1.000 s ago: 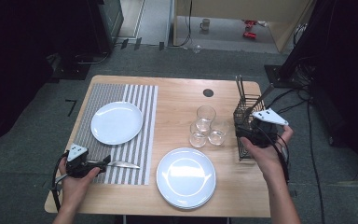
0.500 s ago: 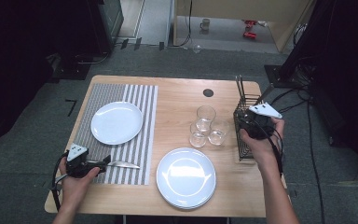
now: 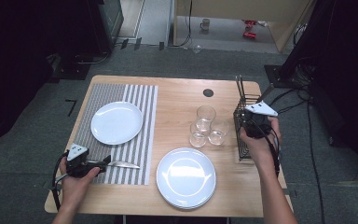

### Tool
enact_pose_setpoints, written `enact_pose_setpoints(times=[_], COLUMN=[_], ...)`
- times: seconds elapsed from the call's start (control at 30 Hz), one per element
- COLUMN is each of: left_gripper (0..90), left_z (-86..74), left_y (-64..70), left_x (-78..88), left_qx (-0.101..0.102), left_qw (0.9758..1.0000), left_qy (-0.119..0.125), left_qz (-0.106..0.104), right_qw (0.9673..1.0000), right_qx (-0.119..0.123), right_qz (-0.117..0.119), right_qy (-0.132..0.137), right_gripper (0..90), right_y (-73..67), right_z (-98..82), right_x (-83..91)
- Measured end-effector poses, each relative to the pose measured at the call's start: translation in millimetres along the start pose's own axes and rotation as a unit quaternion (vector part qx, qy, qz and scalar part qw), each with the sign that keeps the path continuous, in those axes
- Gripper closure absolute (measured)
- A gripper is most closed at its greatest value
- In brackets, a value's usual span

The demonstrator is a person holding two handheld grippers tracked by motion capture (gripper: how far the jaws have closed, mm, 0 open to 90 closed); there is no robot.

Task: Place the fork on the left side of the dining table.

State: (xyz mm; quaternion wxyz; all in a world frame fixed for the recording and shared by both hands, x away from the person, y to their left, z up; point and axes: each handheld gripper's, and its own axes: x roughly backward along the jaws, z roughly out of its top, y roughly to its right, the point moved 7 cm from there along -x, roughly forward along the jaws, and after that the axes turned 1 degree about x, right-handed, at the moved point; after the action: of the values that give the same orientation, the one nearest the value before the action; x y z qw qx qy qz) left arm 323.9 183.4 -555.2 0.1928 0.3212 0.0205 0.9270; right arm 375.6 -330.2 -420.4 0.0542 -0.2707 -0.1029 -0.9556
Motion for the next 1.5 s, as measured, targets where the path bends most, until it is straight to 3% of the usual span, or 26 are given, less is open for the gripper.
enact_pose_setpoints(times=[0.37,0.43,0.5,0.63,0.67,0.83,1.1,1.27,1.5], left_gripper=[1.3,1.3,1.4,1.4,1.4,1.3,1.3,1.4,1.3], left_z=[0.0,-0.1,-0.1,-0.1,-0.2,-0.2,-0.2,-0.2,-0.2], left_y=[-0.1,0.1,0.2,0.3,0.4,0.6,0.6,0.4,-0.1], left_x=[0.0,-0.1,-0.2,-0.4,-0.4,-0.5,-0.5,-0.3,-0.1], left_qx=[0.000,0.000,-0.001,-0.002,-0.002,-0.002,-0.003,-0.002,0.000], left_qw=[1.0000,1.0000,1.0000,1.0000,1.0000,1.0000,1.0000,1.0000,1.0000], left_qy=[-0.001,-0.001,-0.001,-0.001,-0.001,-0.001,-0.001,0.000,-0.001], left_qz=[0.000,0.001,0.001,0.001,0.001,0.002,0.002,0.003,0.002], right_qw=[0.9990,0.9980,0.9969,0.9960,0.9948,0.9917,0.9918,0.9925,0.9938], right_qx=[0.000,-0.021,-0.047,-0.059,-0.076,-0.100,-0.093,-0.081,-0.045], right_qz=[-0.036,-0.041,-0.026,-0.022,-0.012,-0.007,-0.009,0.000,0.021], right_qy=[0.026,0.044,0.057,0.064,0.068,0.080,0.087,0.092,0.100], right_gripper=[86.5,87.9,87.9,87.9,87.9,87.9,87.8,87.1,83.3], right_y=[9.4,16.2,20.6,23.1,24.5,29.6,30.1,20.6,-3.6], right_z=[-0.7,0.2,0.4,-1.9,-5.0,-12.8,-23.2,-29.2,-35.1], right_x=[9.1,17.0,23.1,29.2,34.2,46.8,63.2,66.2,63.4])
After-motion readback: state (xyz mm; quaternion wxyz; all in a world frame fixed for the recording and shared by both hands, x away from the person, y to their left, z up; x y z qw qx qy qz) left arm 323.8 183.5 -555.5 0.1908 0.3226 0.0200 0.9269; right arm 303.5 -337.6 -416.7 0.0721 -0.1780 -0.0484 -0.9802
